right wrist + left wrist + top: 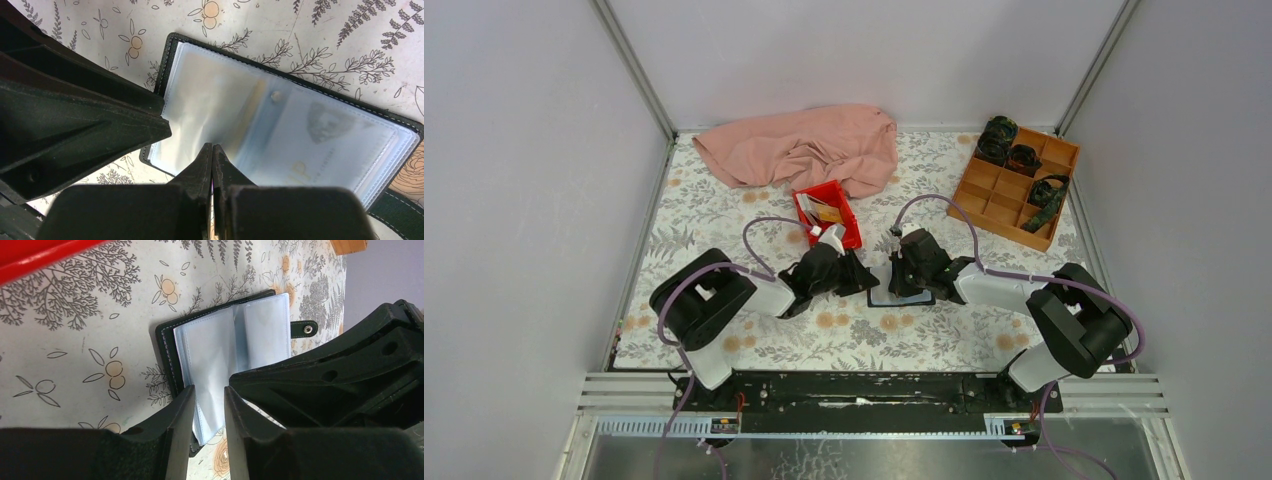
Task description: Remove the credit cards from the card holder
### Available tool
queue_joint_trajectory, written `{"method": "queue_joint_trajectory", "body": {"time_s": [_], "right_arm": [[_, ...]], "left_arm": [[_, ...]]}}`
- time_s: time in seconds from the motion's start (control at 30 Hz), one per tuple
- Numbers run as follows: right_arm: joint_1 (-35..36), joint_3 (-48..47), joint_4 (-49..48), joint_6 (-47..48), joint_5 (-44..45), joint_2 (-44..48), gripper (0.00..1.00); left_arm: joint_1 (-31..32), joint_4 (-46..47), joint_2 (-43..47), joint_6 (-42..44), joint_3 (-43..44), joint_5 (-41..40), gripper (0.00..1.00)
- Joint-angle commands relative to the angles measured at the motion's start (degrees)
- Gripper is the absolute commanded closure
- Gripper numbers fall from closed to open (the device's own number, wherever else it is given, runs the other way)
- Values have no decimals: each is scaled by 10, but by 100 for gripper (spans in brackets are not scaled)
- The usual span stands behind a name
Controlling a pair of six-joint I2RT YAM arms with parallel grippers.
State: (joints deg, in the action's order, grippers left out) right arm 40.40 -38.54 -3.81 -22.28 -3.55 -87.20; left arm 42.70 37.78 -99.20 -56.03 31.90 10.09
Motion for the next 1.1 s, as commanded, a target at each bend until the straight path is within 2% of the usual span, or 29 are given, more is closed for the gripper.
{"method": "queue_joint_trajectory", "body": {"time_s": [0.0,0.4,0.87,1.07], "right_arm": [[4,4,-8,5,5,-13,100],[4,6,-11,4,5,-12,100],[3,10,-10,4,8,-1,100],[4,12,-7,2,11,15,100]], "left_arm": [[17,58,-12,-14,21,41,66],[23,99,-22,-31,25,66,67],[28,113,-42,-38,34,79,90],[28,120,-30,-39,14,70,92]]}}
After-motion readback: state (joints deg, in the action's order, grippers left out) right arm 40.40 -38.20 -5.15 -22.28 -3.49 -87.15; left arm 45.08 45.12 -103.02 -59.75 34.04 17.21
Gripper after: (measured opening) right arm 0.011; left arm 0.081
